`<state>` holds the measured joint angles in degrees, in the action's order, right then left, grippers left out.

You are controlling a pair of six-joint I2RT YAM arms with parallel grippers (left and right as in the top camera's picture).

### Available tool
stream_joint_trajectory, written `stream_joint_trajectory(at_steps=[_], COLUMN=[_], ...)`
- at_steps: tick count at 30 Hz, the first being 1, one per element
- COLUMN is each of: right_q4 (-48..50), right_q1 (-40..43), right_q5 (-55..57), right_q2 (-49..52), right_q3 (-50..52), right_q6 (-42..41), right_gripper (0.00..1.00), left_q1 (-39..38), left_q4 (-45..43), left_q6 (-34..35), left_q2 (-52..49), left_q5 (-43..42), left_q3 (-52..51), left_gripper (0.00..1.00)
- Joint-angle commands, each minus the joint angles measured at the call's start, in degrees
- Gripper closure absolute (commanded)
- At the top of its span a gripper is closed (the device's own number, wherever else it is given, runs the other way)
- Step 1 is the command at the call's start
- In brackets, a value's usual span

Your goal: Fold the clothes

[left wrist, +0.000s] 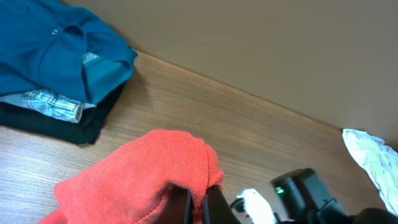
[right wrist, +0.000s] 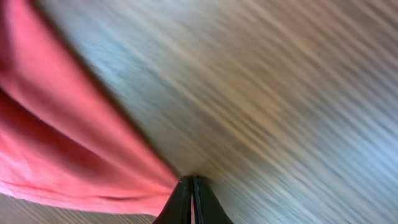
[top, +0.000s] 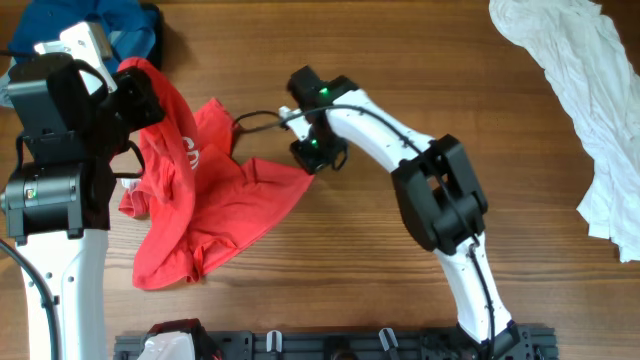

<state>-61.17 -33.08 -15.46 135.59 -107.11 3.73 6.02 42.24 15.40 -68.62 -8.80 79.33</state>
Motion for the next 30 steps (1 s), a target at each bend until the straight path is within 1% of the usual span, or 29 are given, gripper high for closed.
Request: stream_joint_trajectory(at_steps=[1, 5, 8, 9, 10, 11, 12, 13, 15, 16, 17, 18, 20, 22, 23, 24, 26, 27, 29, 30], right_q4=[-2.8, -4.1, -6.5, -7.0, -7.6, -8.0, -8.3, -8.6, -8.6, -8.3, -8.3, -8.3, -8.2, -7.3, -6.5, -5.8, -4.4, -3.4, -0.4, 0.9], right_q1=[8.4, 14.6, 16.3, 15.9, 15.1, 14.0, 12.7, 11.1, 8.1, 6.2, 4.8, 3.5, 0.6, -1.4, -2.5, -3.3, -5.0, -5.8, -7.3, -7.6], right_q5=[4.9, 3.3, -3.3, -4.8, -6.4, -6.9, -6.8, -5.4, -1.0, 2.2, 4.2, 5.5, 6.4, 6.6, 6.6, 6.9, 8.3, 9.0, 9.6, 9.8], right_q2=[5.1, 3.9, 2.8, 2.6, 2.6, 2.6, 2.6, 2.6, 2.4, 2.3, 2.1, 1.9, 1.3, 0.8, 0.5, 0.5, 0.5, 0.5, 0.5, 0.5], right_q3=[-0.8, -2.9, -3.6, -3.6, -3.6, -3.6, -3.6, -3.6, -3.6, -3.6, -3.6, -3.6, -3.6, -3.6, -3.6, -3.6, -3.6, -3.6, -3.6, -3.5], right_q6=[-1.3, -0.4, 6.8, 8.2, 9.8, 10.7, 11.5, 11.4, 10.9, 9.2, 8.2, 8.1, 8.0, 8.1, 8.2, 8.2, 8.2, 8.2, 8.3, 8.3], right_gripper=[0.96, 0.96, 0.95, 0.87, 0.76, 0.63, 0.57, 0.53, 0.50, 0.46, 0.45, 0.44, 0.39, 0.37, 0.32, 0.24, 0.18, 0.16, 0.05, 0.01], left_q1=[-0.3, -0.3, -0.3, -0.3, -0.3, -0.3, -0.3, -0.3, -0.3, -0.3, -0.3, -0.3, -0.3, -0.2, 0.0, 0.2, 0.5, 0.7, 0.6, 0.6], left_q4=[-0.2, -0.2, 0.0, 0.0, 0.0, 0.0, 0.0, 0.0, 0.0, 0.0, 0.0, 0.0, 0.0, 0.0, 0.0, 0.0, 0.0, 0.2, 0.5, 0.7], left_q6=[-0.1, -0.1, -0.1, -0.1, -0.1, -0.1, -0.1, -0.1, -0.2, -0.2, -0.2, -0.1, -0.2, -0.2, -0.2, -0.2, -0.2, -0.2, -0.2, -0.5], left_q2=[0.8, 0.8, 0.8, 0.8, 0.8, 0.8, 0.8, 0.8, 0.8, 0.8, 0.8, 0.8, 0.9, 0.9, 0.9, 0.9, 0.9, 0.9, 0.9, 0.9], left_q5=[2.1, 2.1, 2.5, 2.8, 3.2, 3.4, 3.5, 3.6, 3.6, 4.0, 4.2, 4.2, 4.2, 4.2, 4.3, 4.4, 4.4, 4.4, 4.4, 4.4], left_q3=[0.2, 0.2, 0.2, 0.2, 0.2, 0.2, 0.2, 0.2, 0.2, 0.2, 0.2, 0.2, 0.2, 0.2, 0.2, 0.2, 0.2, 0.2, 0.2, 0.2], left_gripper=[0.96, 0.96, 0.96, 0.96, 0.96, 0.96, 0.96, 0.96, 0.96, 0.96, 0.96, 0.96, 0.96, 0.96, 0.96, 0.96, 0.96, 0.96, 0.96, 0.96])
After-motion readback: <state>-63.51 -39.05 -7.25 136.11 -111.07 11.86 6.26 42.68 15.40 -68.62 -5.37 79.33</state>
